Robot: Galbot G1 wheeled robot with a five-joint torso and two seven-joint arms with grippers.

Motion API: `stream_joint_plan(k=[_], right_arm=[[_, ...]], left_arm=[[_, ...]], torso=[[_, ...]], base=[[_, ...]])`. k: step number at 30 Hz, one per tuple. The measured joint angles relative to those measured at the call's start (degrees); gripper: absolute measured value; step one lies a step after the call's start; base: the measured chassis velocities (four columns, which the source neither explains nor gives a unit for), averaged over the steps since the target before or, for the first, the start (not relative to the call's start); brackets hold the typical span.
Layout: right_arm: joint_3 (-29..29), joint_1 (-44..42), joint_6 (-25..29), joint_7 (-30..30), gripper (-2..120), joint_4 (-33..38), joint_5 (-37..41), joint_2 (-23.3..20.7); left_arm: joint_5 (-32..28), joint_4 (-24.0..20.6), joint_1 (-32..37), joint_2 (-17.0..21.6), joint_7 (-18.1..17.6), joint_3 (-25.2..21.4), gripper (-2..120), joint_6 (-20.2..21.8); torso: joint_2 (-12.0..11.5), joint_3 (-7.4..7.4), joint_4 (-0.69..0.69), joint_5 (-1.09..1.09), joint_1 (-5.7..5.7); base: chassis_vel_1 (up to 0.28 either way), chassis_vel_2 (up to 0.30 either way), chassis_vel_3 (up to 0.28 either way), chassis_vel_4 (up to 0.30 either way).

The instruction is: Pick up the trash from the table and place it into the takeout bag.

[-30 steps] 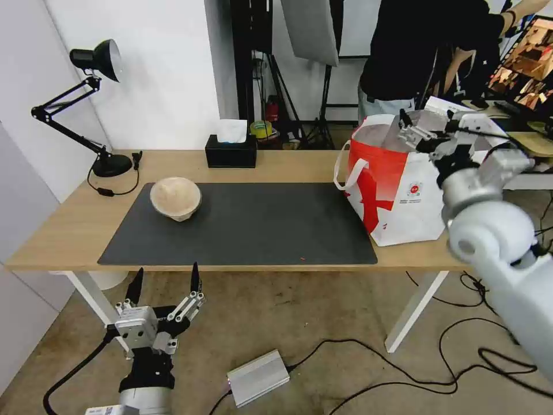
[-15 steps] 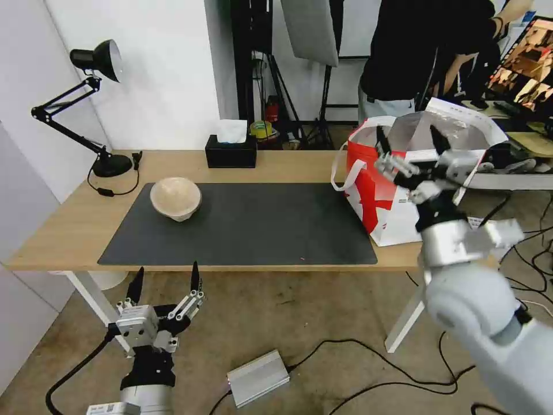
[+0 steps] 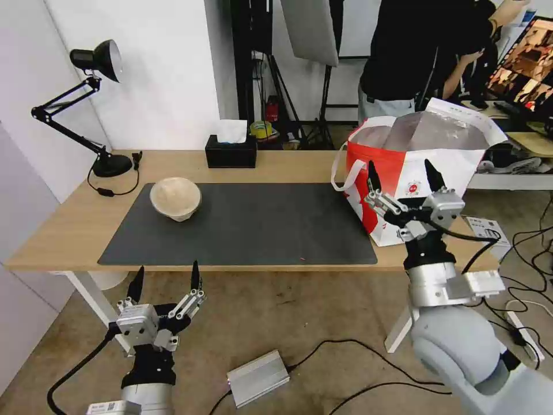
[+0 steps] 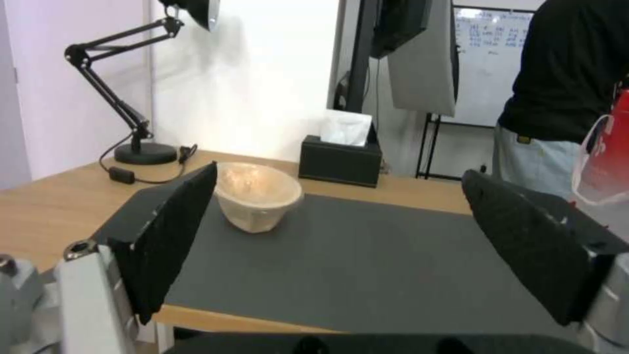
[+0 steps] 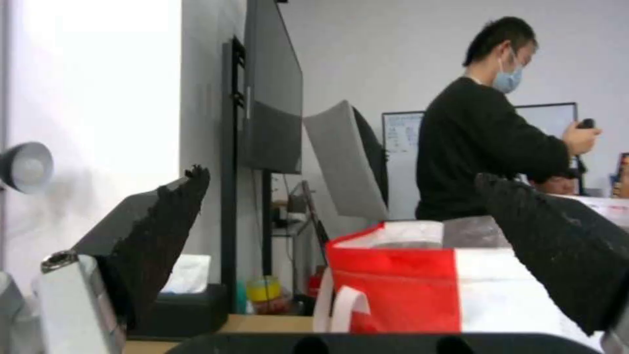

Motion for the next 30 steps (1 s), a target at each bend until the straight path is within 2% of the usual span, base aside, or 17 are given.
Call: stream_joint_plan(k=[7, 30], right_arm=[[-0.79, -6.72, -4.28, 5.86, 100, 0.88, -2.74, 0.22], [-5.34, -16.32, -9.43, 7.81, 100, 1.03, -3.77, 0.66]], left_arm=[[0.02, -0.09, 0.15, 0.01, -0.04, 0.1, 100, 0.0], [0.06, 0.38, -0.15, -0.01, -0.05, 0.11, 100, -0.11]], torso=[[0.0, 0.0, -0.01, 0.01, 0.0], [0.0, 0.0, -0.01, 0.0, 0.0]], base=[[0.0, 0.0, 0.0, 0.0], [0.0, 0.0, 0.0, 0.0]])
